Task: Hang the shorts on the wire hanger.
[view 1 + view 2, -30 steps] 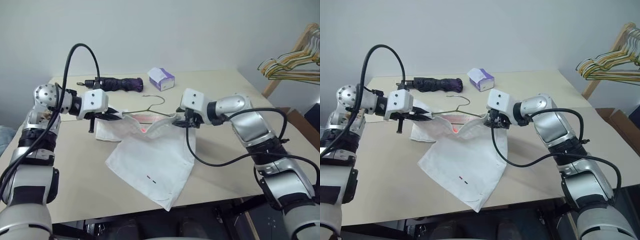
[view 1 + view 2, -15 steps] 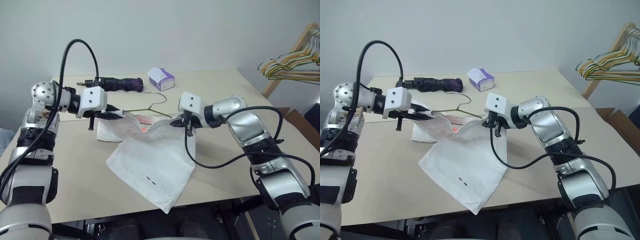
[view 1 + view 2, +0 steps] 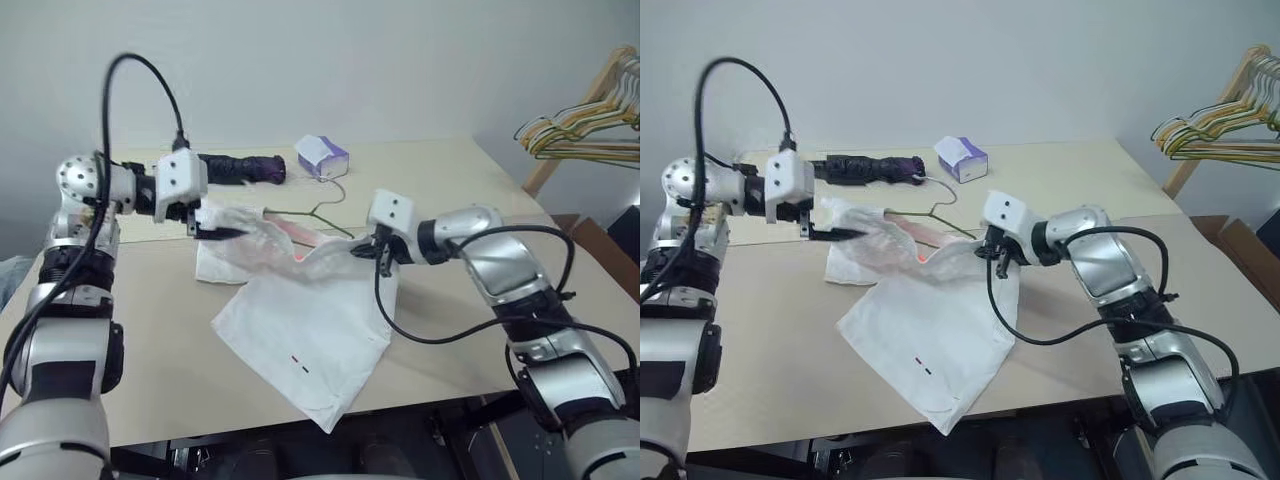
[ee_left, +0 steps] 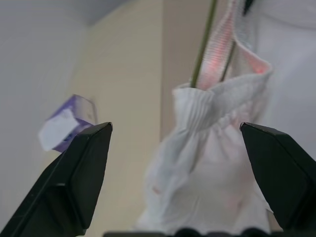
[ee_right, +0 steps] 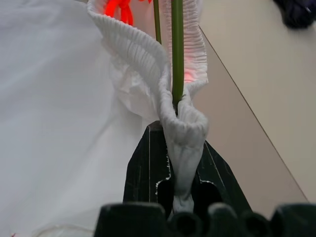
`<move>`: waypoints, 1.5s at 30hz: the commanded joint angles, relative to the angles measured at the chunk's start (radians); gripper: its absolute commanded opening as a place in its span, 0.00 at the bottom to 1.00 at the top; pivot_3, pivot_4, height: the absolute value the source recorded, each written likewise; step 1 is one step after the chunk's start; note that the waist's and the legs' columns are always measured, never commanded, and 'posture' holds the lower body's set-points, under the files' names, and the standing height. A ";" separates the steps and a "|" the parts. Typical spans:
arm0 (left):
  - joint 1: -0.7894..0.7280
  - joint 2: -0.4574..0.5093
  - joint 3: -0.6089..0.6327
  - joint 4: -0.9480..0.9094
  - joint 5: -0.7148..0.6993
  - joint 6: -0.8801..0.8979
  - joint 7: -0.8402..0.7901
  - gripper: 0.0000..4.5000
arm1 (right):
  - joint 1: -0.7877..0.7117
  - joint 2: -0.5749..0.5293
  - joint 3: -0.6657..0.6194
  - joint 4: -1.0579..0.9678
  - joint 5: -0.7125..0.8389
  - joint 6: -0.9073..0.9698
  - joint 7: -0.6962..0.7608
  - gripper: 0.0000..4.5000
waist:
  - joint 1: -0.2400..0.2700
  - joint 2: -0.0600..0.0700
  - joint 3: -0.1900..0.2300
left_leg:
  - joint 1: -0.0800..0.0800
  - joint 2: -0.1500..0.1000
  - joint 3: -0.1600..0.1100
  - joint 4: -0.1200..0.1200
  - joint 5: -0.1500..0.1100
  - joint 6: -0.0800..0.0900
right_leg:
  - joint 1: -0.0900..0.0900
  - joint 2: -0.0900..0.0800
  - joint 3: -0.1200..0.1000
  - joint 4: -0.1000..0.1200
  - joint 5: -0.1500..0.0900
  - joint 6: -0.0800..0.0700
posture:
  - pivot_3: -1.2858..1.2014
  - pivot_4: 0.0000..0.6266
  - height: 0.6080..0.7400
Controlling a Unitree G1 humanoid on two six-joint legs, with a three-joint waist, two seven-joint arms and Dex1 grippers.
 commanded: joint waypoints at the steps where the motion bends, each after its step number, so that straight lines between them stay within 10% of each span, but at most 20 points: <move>1: 0.001 0.001 0.084 -0.029 -0.079 0.042 0.048 1.00 | 0.039 -0.041 -0.133 -0.136 0.024 0.211 -0.098 0.00 | -0.004 0.000 0.000 | 0.000 0.000 0.000 0.000 0.000 0.000 | 0.000 0.000 0.000 0.000 0.000 0.000 | 0.46 0.00 1.00; 13: 0.330 -0.173 0.093 -0.552 -0.198 0.358 0.238 1.00 | 0.157 -0.180 -0.622 -0.376 0.016 0.897 -0.408 0.00 | -0.060 0.001 -0.001 | 0.000 0.000 0.000 0.001 0.000 0.000 | 0.001 -0.001 0.000 -0.001 0.000 0.000 | 0.41 0.00 1.00; 22: 0.356 -0.190 0.083 -0.685 -0.248 0.458 0.256 1.00 | 0.096 -0.303 -0.869 -0.131 0.014 0.899 -0.575 0.00 | -0.158 0.007 -0.004 | 0.007 -0.002 -0.001 -0.002 -0.001 0.001 | 0.007 -0.001 0.004 -0.001 -0.001 0.002 | 0.40 0.00 1.00; 45: 0.445 -0.179 0.142 -0.887 -0.399 0.505 0.255 1.00 | -0.445 -0.530 -0.807 1.029 0.004 0.352 -0.792 0.00 | -0.242 0.010 0.000 | 0.039 -0.012 -0.002 -0.020 -0.002 0.003 | 0.025 -0.004 0.027 -0.007 -0.005 0.010 | 0.42 0.00 1.00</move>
